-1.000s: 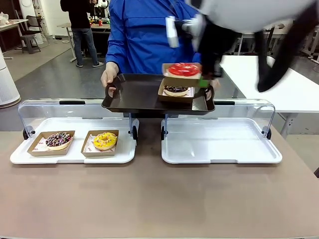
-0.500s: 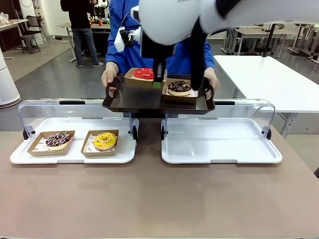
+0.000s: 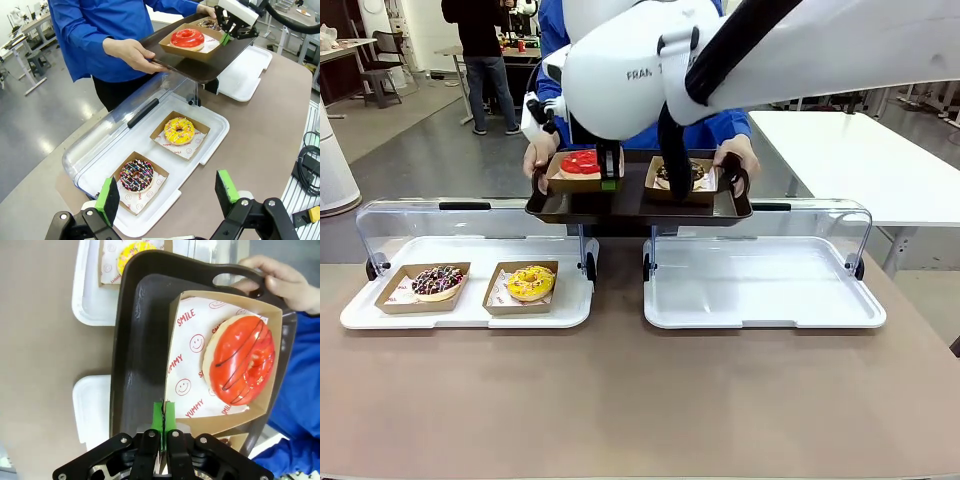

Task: Provide the desired donut to the person.
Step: Place the picked Paper togo box onto the Handle tray extended by the person.

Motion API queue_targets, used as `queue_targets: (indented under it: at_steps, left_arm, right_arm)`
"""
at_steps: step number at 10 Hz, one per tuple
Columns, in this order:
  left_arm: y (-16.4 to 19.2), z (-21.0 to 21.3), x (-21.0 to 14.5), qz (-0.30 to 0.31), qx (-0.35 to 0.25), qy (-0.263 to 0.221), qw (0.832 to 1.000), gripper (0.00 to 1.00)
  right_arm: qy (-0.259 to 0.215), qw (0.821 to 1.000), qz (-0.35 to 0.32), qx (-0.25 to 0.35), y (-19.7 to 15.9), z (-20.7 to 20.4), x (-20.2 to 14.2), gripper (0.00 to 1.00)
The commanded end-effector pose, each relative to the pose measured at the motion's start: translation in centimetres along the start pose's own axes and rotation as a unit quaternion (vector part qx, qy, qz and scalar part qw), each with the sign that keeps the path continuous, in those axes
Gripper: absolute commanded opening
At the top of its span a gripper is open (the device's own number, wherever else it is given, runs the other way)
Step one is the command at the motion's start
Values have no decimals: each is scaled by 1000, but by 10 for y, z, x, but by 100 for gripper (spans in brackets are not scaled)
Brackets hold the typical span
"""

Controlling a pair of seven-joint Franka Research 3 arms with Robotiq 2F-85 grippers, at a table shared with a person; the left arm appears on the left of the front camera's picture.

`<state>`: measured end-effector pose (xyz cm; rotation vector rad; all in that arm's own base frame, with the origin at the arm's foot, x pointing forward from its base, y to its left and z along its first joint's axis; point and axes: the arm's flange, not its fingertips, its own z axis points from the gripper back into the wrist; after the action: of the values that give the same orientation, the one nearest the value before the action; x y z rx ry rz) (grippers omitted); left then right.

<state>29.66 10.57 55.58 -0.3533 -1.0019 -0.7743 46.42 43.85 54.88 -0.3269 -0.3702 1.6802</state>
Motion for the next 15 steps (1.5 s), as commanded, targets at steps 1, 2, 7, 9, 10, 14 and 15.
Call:
queue_targets:
  at_steps: [1,2,7,9,10,14,15]
  left_arm:
    - [0,0,0,3,-4,-3,1000,100]
    - [0,0,0,3,-4,-3,1000,100]
    - [0,0,0,3,-4,-3,1000,100]
    - [0,0,0,3,-4,-3,1000,100]
    - [0,0,0,3,-4,-3,1000,100]
    - [0,0,0,3,-4,-3,1000,100]
    - [0,0,0,3,-4,-3,1000,100]
  right_arm:
    - [3,1000,-2,-14,-9,-9,3,2]
    - [6,1000,-3,-14,-10,-14,3,2]
    - [16,999,-34,-16,-21,-22,-5,62]
    - [7,999,-37,-1,-22,-21,-8,100]
    - [6,999,-46,5,-23,-20,-11,65]
    - [-8,999,-33,35,-19,-3,-14,100]
    - [-11,999,-27,39,-19,-2,-13,100]
